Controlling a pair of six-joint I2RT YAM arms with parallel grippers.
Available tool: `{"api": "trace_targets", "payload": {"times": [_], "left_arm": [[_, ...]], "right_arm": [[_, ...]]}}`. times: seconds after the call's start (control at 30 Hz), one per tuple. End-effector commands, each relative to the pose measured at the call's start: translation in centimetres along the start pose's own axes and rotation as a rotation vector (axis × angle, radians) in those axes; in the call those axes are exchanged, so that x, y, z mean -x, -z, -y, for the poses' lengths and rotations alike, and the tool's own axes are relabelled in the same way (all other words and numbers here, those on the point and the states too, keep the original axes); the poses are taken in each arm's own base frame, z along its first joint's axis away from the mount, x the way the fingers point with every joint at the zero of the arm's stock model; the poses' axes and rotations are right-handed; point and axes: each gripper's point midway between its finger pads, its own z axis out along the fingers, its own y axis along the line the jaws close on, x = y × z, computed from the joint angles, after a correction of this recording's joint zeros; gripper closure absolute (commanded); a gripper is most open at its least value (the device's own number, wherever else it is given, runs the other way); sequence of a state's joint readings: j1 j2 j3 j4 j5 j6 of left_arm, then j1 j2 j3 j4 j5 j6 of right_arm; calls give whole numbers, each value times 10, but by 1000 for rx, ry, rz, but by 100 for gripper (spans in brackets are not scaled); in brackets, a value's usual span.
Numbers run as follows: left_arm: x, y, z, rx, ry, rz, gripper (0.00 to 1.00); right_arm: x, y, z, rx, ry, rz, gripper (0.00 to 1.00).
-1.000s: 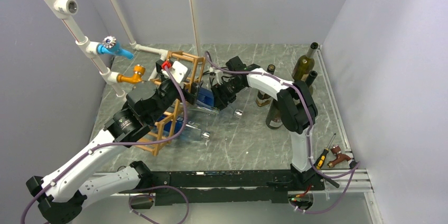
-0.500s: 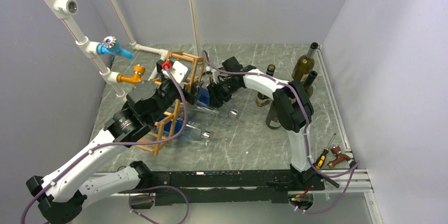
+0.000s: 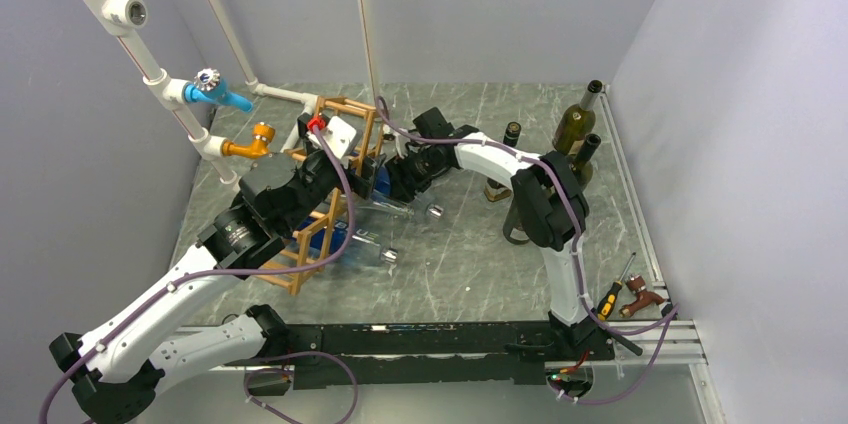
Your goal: Put the wine bottle on the wine rack
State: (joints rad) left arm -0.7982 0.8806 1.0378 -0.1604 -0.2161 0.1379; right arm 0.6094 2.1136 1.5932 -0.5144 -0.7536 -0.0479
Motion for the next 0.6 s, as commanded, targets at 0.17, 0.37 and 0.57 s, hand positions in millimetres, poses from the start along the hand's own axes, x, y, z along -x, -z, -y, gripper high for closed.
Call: {"api": "trace_targets", "payload": {"times": [0.17, 0.37, 0.57], "left_arm": [[21, 3, -2, -1, 11, 71, 8], [18, 1, -2, 4, 7, 60, 8], [21, 4, -2, -1, 12, 72, 7]], "right_arm": [[92, 18, -26, 50, 248, 256, 63], [84, 15, -23, 19, 237, 267, 39], [65, 18, -16, -35, 235, 271, 22]]}}
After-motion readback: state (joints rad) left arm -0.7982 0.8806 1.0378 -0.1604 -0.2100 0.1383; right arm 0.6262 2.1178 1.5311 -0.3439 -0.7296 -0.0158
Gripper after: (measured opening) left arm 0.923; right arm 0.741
